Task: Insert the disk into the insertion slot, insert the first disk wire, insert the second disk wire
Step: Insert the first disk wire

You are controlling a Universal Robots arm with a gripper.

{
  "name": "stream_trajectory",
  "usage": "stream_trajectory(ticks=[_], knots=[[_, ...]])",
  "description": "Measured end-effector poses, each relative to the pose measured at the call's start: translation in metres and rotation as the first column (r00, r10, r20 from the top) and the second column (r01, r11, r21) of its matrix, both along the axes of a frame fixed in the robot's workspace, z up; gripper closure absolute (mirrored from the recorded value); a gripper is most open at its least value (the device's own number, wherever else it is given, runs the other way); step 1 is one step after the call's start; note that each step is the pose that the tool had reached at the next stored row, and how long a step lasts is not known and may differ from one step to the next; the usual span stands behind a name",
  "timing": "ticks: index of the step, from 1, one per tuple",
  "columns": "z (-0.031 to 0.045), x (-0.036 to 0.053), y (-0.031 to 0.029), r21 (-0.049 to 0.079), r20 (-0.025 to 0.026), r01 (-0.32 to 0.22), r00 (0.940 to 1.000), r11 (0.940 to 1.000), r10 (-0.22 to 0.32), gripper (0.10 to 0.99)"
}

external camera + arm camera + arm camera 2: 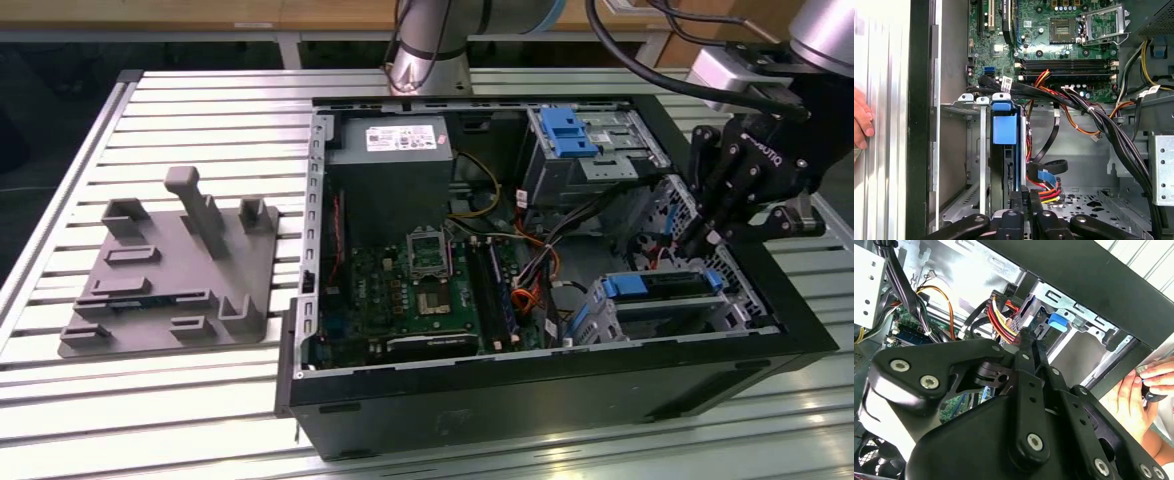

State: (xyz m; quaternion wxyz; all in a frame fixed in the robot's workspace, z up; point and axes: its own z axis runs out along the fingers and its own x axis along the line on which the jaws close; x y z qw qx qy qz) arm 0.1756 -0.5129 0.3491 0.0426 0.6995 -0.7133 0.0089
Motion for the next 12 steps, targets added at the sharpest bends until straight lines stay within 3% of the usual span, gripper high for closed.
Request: stream_trajectory(ticks=[6, 12], knots=[[-0.0004, 0.0, 0.0013, 0.0, 0.0, 0.0, 1.0, 1.0, 0.0, 0.922], [-0.0004, 0.0, 0.0152, -0.005, 0.0, -0.008, 1.0, 1.0, 0.008, 0.922]])
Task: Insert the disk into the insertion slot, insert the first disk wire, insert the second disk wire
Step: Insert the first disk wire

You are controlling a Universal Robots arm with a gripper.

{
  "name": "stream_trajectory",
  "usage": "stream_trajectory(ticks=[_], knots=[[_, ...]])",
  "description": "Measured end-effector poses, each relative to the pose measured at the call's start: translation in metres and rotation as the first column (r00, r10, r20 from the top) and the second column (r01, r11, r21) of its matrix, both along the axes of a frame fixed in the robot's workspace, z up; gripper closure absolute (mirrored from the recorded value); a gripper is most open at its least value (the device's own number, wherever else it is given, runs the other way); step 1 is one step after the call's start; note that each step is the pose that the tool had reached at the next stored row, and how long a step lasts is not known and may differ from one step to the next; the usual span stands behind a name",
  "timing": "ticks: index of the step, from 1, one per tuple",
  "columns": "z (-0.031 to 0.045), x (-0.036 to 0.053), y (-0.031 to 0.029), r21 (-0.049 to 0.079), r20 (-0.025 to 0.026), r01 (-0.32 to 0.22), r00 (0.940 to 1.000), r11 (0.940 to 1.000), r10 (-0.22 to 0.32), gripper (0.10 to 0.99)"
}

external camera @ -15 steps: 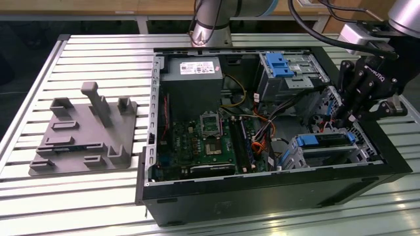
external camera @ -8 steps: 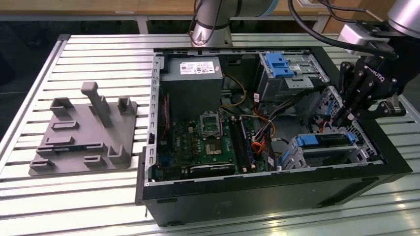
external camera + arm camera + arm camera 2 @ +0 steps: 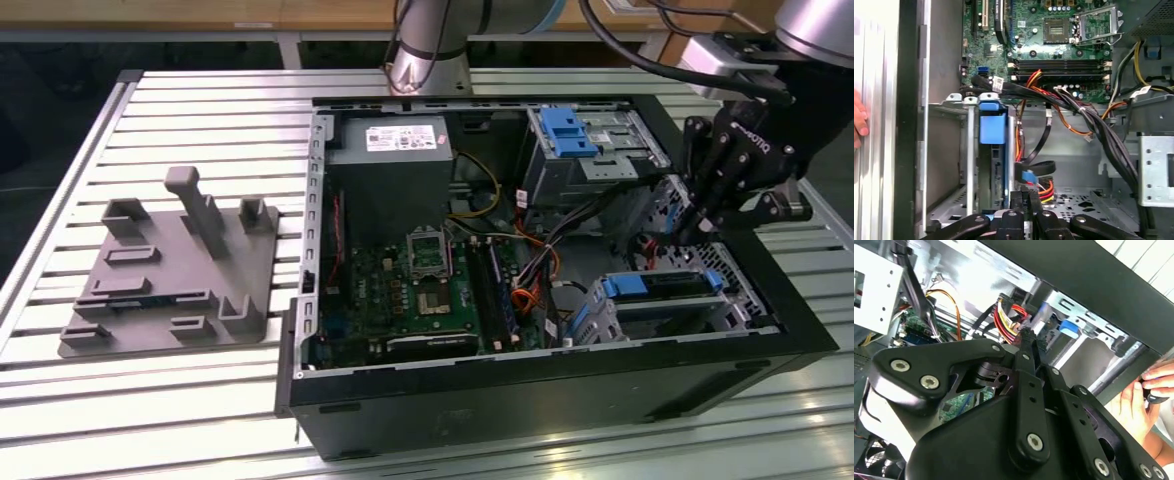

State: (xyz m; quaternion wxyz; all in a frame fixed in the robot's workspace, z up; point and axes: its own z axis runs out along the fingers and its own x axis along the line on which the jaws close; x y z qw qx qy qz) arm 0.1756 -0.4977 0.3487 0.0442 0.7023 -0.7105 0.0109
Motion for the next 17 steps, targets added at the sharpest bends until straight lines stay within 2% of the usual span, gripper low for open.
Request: stream_trajectory(ticks=[2, 4, 7, 8, 17], knots=[[-0.0003, -0.0001, 0.002, -0.005, 0.0001, -0.005, 1.0, 1.0, 0.005, 0.922], [-0.0005, -0.0002, 0.0022, -0.013, 0.0026, -0.011, 0.9999, 0.9998, 0.011, 0.922], [-0.0012, -0.0014, 0.0021, -0.017, 0.0146, -0.019, 0.9997, 0.9997, 0.019, 0.922], [-0.0013, -0.002, 0.0017, -0.017, 0.0169, -0.021, 0.9996, 0.9996, 0.022, 0.922], [-0.0022, -0.0029, -0.0112, -0.017, 0.0174, -0.022, 0.9996, 0.9996, 0.023, 0.922]])
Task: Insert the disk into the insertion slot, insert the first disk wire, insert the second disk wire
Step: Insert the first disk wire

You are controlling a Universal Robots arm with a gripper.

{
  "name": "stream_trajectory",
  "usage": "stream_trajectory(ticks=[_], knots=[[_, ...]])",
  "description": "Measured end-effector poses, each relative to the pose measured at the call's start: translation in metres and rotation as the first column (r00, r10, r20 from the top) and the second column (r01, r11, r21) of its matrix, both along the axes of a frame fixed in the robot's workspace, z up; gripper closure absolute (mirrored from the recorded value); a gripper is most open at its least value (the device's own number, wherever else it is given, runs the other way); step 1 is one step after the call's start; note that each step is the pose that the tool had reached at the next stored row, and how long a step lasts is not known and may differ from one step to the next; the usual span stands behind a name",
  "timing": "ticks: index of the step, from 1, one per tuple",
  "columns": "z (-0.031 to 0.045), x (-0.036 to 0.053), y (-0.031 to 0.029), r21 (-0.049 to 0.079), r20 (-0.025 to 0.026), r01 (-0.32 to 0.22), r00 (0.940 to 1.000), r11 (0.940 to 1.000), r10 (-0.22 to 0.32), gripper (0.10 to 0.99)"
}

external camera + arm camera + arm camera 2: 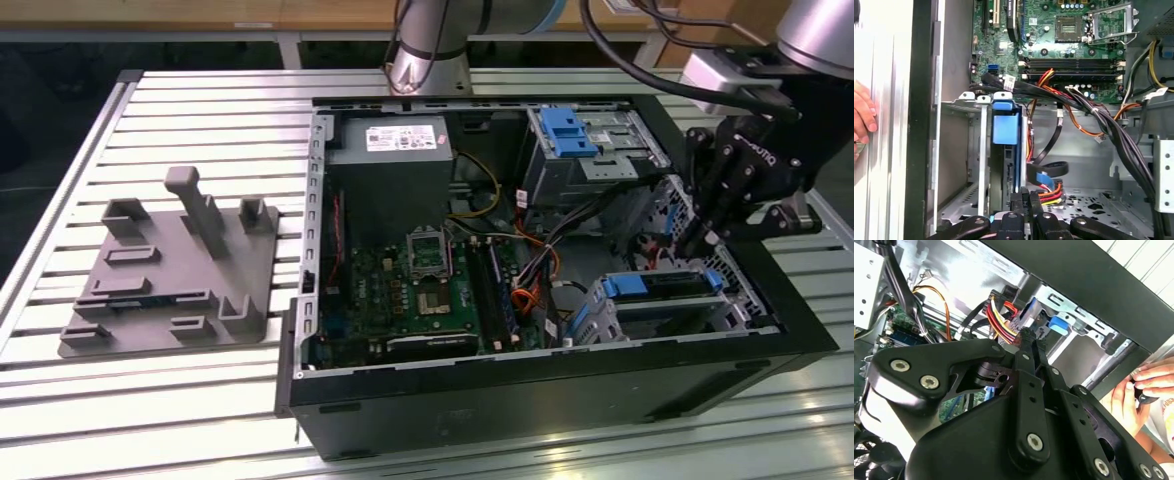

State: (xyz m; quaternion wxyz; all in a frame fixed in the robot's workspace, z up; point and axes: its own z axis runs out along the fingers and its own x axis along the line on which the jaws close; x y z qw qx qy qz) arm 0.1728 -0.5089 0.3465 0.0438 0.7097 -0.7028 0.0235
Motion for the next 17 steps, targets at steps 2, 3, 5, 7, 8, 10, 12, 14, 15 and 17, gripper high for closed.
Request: stream_trajectory(ticks=[2, 3, 5, 7, 8, 10, 12, 14, 15, 17], knots=[[-0.0002, 0.0, -0.0026, 0.0, 0.0, 0.0, 1.0, 1.0, 0.0, 0.922], [-0.0002, 0.0, -0.0026, 0.0, 0.0, 0.0, 1.0, 1.0, 0.0, 0.922], [-0.0002, 0.0, -0.0026, 0.0, 0.0, 0.0, 1.0, 1.0, 0.0, 0.922], [-0.0003, -0.0002, -0.0027, 0.0, 0.0, 0.0, 1.0, 1.0, 0.0, 0.922], [-0.0007, -0.0008, -0.0028, 0.0, 0.0004, 0.0, 1.0, 1.0, 0.0, 0.922], [-0.0015, -0.0018, -0.0037, 0.0, 0.002, 0.0, 1.0, 1.0, 0.0, 0.922], [-0.0021, -0.0018, -0.0045, 0.0, 0.0023, 0.0, 1.0, 1.0, 0.0, 0.922], [-0.0028, -0.0018, -0.0054, 0.0, 0.0024, 0.0, 1.0, 1.0, 0.0, 0.922], [-0.0033, -0.0019, -0.0058, 0.0, 0.0023, 0.0, 1.0, 1.0, 0.0, 0.922], [-0.004, -0.0019, -0.0064, 0.0, 0.0023, 0.0, 1.0, 1.0, 0.0, 0.922]])
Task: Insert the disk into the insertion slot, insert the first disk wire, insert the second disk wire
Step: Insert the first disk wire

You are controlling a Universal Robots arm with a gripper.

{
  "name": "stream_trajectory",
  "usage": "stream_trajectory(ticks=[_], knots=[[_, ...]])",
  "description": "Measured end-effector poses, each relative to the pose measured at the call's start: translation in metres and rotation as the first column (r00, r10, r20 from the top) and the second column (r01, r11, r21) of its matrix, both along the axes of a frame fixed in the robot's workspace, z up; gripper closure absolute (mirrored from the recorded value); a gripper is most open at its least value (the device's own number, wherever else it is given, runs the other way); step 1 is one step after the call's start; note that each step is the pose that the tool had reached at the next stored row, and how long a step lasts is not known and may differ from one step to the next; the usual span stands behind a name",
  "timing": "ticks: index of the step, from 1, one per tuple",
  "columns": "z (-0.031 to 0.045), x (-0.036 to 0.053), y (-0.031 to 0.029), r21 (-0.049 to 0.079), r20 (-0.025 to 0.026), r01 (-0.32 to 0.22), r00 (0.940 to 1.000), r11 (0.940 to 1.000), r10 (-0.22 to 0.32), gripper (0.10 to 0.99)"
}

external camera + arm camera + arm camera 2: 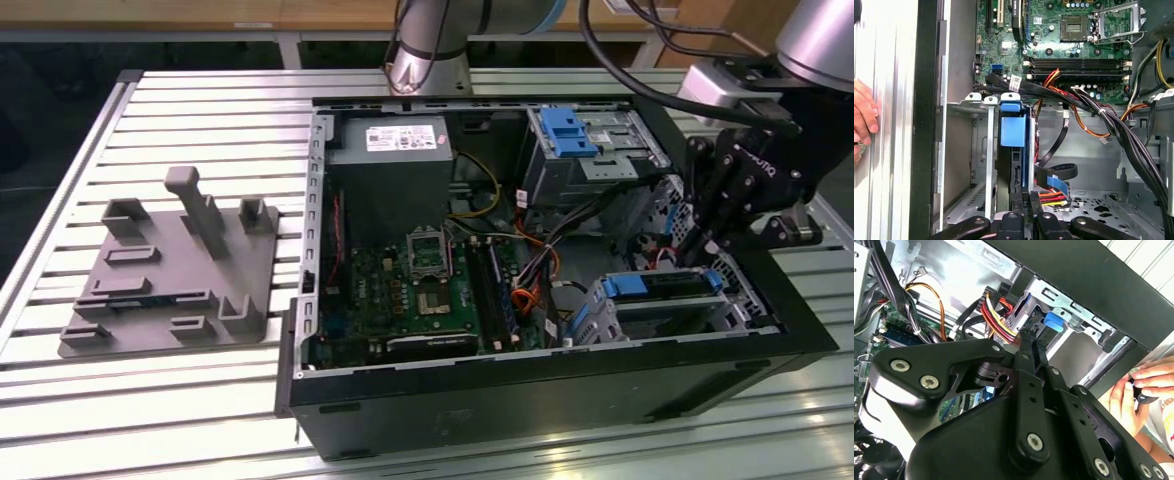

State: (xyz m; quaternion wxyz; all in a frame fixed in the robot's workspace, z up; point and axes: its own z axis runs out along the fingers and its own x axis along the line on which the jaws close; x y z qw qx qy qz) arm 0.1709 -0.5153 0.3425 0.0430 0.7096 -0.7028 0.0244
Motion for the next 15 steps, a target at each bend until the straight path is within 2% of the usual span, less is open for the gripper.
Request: stream_trajectory(ticks=[15], knots=[[-0.0068, 0.0, -0.0038, 0.0, 0.0, 0.0, 1.0, 1.0, 0.0, 0.922]])
